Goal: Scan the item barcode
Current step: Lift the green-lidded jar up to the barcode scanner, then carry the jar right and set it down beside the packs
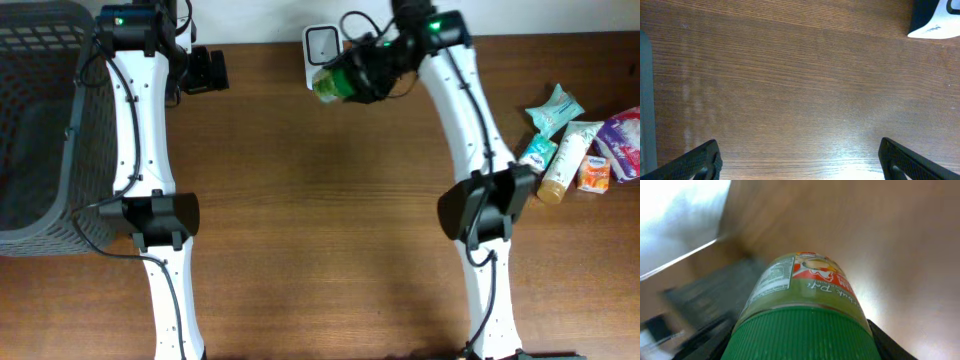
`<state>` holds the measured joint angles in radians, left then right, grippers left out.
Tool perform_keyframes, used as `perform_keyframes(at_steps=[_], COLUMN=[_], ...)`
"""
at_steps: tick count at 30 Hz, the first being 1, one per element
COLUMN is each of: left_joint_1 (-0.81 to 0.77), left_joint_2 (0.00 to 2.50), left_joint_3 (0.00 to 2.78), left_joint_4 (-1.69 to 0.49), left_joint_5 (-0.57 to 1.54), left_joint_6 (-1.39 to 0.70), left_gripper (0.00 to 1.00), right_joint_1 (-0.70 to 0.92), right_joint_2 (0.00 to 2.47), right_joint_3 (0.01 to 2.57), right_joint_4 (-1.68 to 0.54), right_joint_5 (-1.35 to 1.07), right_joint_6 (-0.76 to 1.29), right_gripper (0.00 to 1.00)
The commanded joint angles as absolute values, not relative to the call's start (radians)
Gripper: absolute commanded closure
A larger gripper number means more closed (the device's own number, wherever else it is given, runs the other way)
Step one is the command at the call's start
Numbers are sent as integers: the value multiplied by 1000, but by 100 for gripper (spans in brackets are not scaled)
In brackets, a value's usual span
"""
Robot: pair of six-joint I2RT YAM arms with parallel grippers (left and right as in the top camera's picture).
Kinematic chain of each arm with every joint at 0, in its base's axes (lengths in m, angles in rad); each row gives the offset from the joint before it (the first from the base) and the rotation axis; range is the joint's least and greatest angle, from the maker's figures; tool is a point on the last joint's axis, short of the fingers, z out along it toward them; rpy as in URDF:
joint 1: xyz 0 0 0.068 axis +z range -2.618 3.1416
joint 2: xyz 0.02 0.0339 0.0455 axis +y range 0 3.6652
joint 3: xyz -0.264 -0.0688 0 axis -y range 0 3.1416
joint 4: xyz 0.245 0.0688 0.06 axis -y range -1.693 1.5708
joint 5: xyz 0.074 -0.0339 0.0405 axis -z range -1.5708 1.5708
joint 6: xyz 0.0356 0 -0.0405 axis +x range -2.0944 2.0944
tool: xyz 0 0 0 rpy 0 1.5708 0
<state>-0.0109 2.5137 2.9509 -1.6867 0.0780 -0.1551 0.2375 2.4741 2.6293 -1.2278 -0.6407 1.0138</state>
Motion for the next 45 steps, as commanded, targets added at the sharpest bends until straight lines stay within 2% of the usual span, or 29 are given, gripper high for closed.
perform_keyframes(at_steps=[1,7,13,17,30,34,39,43,45], left_joint_1=[-10,-10,-10,-10,-10,-10,-10,-10,-10], left_joint_2=[2515,2515,2515,2515,2515,2515,2515,2515,2515], left_joint_3=[2953,2953,2953,2953,2953,2953,2953,2953,2953], left_joint_4=[-1688,-1688,-1688,-1688,-1688,-1688,-1688,-1688,-1688], left_joint_5=[82,82,81,82,81,82,81,82,81], left_joint_6=[-164,-164,-164,-164,-164,-164,-164,-164,-164], left_gripper=[1,1,2,1,1,1,1,1,1], right_joint_1=[295,398,408,413,414,404,340,242,167], right_joint_2=[2459,2463,2553,2610,2657,2617,2503,2417,2387], right_joint_3=[2641,2633,2582,2581,2575,2585,2587,2587,2587], right_joint_4=[-1144,-845,-534,-390,-344,-351,-511,-714,-849], right_joint_5=[-225,211,218,215,215,218,216,215,213], right_joint_6=[794,680,680,496,492,374,401,403,470], right_gripper=[54,54,55,54,54,50,52,55,54])
